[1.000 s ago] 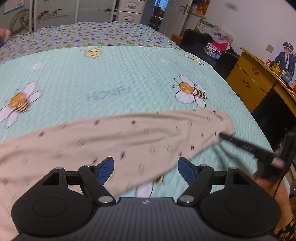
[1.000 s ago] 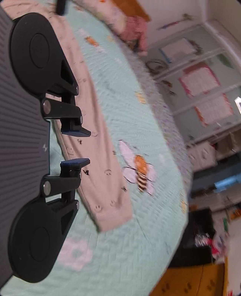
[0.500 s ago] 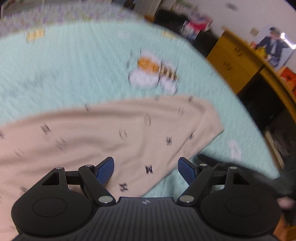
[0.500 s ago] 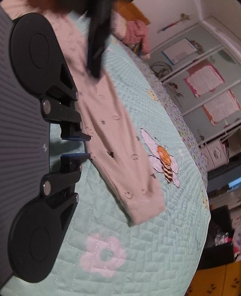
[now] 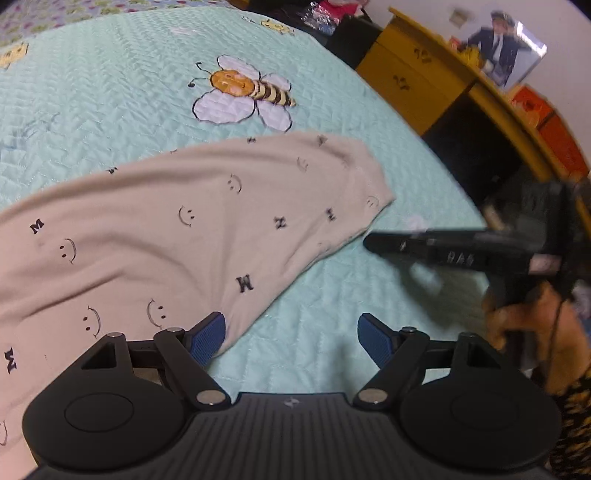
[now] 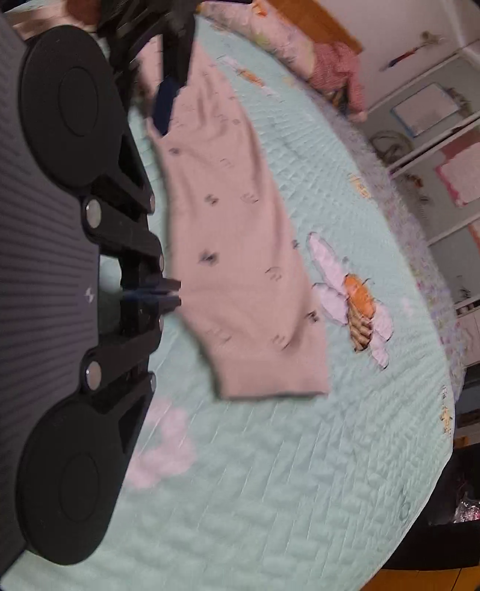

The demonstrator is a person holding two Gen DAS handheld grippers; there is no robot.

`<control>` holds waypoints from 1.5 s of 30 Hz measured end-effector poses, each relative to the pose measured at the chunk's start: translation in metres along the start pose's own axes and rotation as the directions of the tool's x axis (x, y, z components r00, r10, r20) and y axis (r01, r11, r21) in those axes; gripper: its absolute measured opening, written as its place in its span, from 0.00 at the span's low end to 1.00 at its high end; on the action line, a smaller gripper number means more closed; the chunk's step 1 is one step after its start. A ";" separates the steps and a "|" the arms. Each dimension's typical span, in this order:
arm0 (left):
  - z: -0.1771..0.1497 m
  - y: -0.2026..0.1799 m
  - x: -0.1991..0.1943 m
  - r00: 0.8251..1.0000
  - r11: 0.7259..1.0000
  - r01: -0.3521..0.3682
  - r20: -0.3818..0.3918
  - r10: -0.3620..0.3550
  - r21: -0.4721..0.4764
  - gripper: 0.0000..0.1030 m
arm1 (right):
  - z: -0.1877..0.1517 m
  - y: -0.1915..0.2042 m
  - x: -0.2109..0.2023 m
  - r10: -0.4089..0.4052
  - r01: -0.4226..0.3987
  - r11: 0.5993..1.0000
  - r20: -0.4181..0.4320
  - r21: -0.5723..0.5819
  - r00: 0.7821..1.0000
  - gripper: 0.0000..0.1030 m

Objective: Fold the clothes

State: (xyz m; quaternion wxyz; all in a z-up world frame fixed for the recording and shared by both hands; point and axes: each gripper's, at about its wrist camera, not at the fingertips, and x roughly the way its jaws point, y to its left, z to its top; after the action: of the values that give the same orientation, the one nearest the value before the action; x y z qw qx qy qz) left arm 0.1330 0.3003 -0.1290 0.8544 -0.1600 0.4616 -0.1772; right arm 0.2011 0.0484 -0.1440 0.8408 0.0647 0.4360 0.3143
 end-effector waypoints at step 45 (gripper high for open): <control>-0.107 0.134 -0.086 0.961 0.836 0.217 0.262 -0.091 -0.504 0.57 | 0.103 0.169 0.158 0.085 -0.111 0.979 -0.154 -0.170 0.984 0.12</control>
State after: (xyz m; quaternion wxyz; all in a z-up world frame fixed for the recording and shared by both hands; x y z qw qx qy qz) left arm 0.0200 0.4457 -0.1805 0.8074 -0.4444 0.3770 -0.0926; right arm 0.2683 0.2922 -0.1258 0.7926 -0.0122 0.4627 0.3970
